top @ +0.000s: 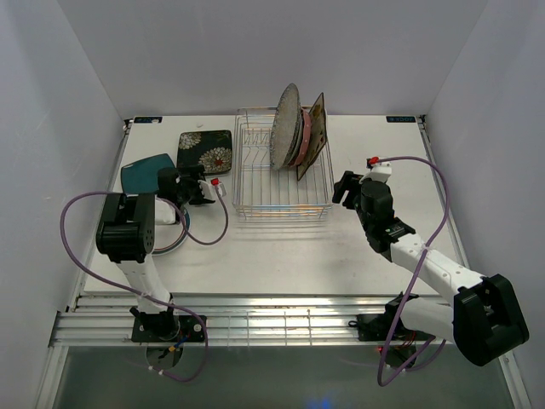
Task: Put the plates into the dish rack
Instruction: Pick up the plate at the center of the board.
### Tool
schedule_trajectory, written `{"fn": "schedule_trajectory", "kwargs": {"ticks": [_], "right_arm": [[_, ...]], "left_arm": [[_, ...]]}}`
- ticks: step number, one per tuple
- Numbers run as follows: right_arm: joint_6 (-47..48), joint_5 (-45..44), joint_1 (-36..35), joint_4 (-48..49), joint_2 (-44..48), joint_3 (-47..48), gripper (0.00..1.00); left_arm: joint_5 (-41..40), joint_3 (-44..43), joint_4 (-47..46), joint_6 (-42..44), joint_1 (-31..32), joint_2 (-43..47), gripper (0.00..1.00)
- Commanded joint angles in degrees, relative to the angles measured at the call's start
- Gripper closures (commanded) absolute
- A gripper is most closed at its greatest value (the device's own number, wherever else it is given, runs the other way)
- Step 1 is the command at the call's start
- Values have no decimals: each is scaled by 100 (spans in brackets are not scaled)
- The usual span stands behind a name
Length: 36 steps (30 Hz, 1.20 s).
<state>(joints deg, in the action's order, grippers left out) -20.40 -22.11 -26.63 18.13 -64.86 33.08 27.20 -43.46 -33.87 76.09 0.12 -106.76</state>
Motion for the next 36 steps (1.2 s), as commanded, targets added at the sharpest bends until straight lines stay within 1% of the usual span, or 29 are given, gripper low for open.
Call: {"fn": "schedule_trajectory", "kwargs": {"ticks": [1, 19, 21, 23, 24, 26, 27, 29, 33, 34, 36], "right_arm": [[-8, -39, 18, 279, 61, -39, 26], [28, 40, 18, 376, 123, -118, 26], [28, 31, 18, 384, 132, -118, 26], [28, 31, 18, 384, 140, -126, 26], [36, 31, 18, 384, 149, -126, 26], [36, 40, 18, 393, 149, -126, 26], [36, 49, 26, 402, 149, -135, 26], [36, 49, 18, 402, 158, -135, 26], [36, 49, 18, 411, 158, -135, 26], [36, 49, 18, 411, 158, -144, 26], [36, 57, 18, 411, 158, -135, 26]], "left_arm": [[48, -259, 135, 37, 102, -117, 11], [48, -971, 135, -191, 111, -644, 12], [48, -1015, 126, -200, 111, -706, 13], [22, -1050, 126, -209, 111, -749, 16], [5, -1068, 126, -209, 111, -767, 21], [-74, -1112, 117, -183, 120, -811, 25], [-92, -1129, 117, -174, 120, -855, 30], [-154, -1182, 117, -139, 120, -916, 32], [-206, -1182, 91, -33, 129, -996, 40], [-206, -1173, 91, -42, 129, -987, 43], [-233, -1147, 56, -16, 137, -987, 46]]}}
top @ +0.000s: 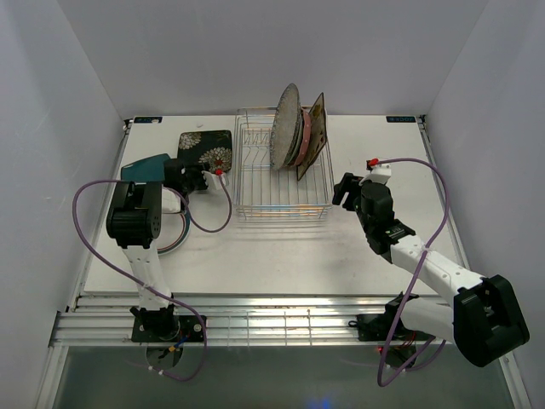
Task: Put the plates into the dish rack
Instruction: Pick up the plate at the center of the board.
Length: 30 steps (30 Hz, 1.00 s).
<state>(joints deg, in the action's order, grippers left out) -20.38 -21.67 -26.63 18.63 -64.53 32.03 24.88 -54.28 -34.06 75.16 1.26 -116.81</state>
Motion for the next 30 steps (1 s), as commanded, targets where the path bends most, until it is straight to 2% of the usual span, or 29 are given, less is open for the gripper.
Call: {"fn": "schedule_trajectory", "kwargs": {"ticks": [1, 4, 11, 22, 30], "right_arm": [[26, 14, 18, 360, 125, -39, 26], [25, 40, 18, 369, 134, -39, 26], [17, 58, 18, 378, 116, -39, 25], [17, 84, 18, 378, 134, -48, 26], [17, 102, 18, 387, 143, -57, 26]], "left_arm": [[-1, -48, 49, 104, 24, 44, 56], [-10, 137, -284, 79, 24, 115, 72], [16, 857, -2346, -9, 24, 63, 100], [-36, 955, -2368, -387, 6, 440, 100], [43, 594, -1744, -1046, -46, 958, 100]]}}
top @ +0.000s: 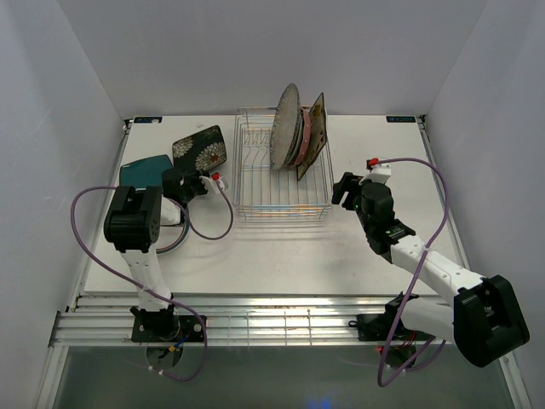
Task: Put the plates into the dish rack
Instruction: Pick up the plate at the center of the board.
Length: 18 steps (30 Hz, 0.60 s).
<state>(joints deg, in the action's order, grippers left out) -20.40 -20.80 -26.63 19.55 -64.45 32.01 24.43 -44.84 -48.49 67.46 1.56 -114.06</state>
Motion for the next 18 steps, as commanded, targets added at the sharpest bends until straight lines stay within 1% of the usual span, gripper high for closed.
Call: {"fn": "schedule_trajectory", "kwargs": {"ticks": [1, 7, 10, 11, 13, 18], "right_arm": [[19, 6, 18, 286, 143, -54, 26], [36, 14, 18, 295, 160, -63, 25], [45, 14, 18, 295, 143, -63, 25], [45, 14, 18, 295, 143, -63, 25], [45, 41, 18, 286, 143, -63, 25], [45, 41, 18, 295, 178, -72, 25]], "left_arm": [[106, -367, -275, -338, -77, 736, 100], [142, -446, -240, -392, -139, 991, 100], [150, -569, -161, -549, -139, 1114, 100], [176, -596, -100, -663, -348, 1149, 100], [203, -675, -12, -830, -385, 1289, 100], [255, -982, 296, -1681, -473, 1606, 100]]}}
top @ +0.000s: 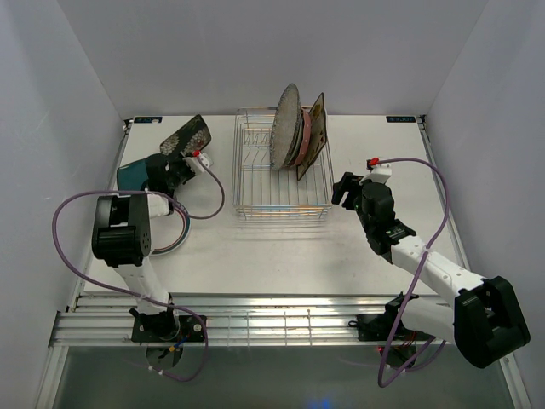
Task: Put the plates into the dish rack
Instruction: Pick up the plate at the center of the board.
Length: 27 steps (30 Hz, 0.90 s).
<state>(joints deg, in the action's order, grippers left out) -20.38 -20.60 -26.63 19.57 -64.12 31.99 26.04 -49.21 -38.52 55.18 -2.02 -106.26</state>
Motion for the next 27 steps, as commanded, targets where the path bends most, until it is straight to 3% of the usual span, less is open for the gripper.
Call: {"fn": "schedule_trajectory", "kwargs": {"ticks": [1, 15, 27], "right_arm": [[43, 21, 18, 284, 163, -79, 25], [34, 47, 18, 293, 145, -70, 25], [25, 100, 18, 310, 119, -61, 26]], "left_arm": [[120, -581, -613, -551, -123, 922, 100], [278, -1055, -86, -2502, -132, 2012, 100], [885, -1951, 1179, -4478, -114, 2680, 100]]}}
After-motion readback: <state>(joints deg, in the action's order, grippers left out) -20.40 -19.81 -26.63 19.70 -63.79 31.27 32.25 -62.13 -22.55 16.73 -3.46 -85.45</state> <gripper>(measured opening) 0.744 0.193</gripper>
